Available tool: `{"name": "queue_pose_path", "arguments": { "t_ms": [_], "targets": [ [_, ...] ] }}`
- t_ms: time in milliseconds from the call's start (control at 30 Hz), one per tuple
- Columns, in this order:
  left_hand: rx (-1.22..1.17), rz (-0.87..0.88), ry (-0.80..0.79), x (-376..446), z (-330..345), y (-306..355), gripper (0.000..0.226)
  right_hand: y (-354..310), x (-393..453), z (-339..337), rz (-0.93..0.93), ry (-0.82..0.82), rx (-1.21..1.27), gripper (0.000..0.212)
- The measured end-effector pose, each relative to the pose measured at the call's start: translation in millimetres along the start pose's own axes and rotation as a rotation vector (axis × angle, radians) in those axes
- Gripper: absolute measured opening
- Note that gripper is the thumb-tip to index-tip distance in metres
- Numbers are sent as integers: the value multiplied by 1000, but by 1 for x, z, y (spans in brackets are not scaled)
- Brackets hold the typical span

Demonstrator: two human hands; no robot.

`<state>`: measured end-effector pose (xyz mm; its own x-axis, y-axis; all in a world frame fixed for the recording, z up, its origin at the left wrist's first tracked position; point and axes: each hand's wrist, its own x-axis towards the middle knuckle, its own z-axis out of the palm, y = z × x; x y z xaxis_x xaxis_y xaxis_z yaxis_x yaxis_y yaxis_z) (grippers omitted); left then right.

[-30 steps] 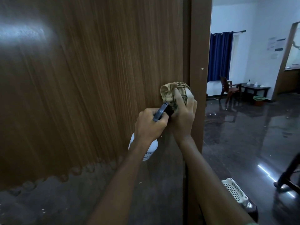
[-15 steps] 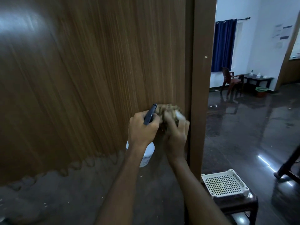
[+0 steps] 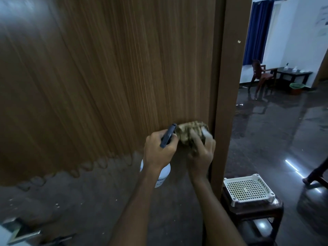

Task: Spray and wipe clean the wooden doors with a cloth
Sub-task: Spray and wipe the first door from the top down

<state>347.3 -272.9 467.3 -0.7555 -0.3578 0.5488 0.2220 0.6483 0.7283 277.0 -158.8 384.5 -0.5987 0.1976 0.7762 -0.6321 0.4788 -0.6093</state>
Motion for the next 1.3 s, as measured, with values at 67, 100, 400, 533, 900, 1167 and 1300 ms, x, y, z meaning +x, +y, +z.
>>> {"name": "queue_pose_path", "arguments": {
  "t_ms": [67,100,400,533,900,1167,1300],
  "targets": [
    [-1,0,-12,-3,5,-6,39,18,-35,-2,113,-31,28,63],
    [-7,-5,-10,-4,8,-10,39,23,-41,-2,144,-33,38,61],
    [-45,-55,53,-34,28,-33,38,21,-12,0,27,-27,-19,44],
    [-10,-95,46,-48,35,-47,41,51,-57,-1,95,-108,-31,49],
    [307,-306,-117,-97,47,-71,36,42,-41,6,-2,-47,-25,42],
    [115,-134,6,-72,39,-54,42,42,-68,12,227,-13,19,39],
    [86,-111,13,-66,38,-52,42,31,-33,12,172,65,23,45]
  ]
}}
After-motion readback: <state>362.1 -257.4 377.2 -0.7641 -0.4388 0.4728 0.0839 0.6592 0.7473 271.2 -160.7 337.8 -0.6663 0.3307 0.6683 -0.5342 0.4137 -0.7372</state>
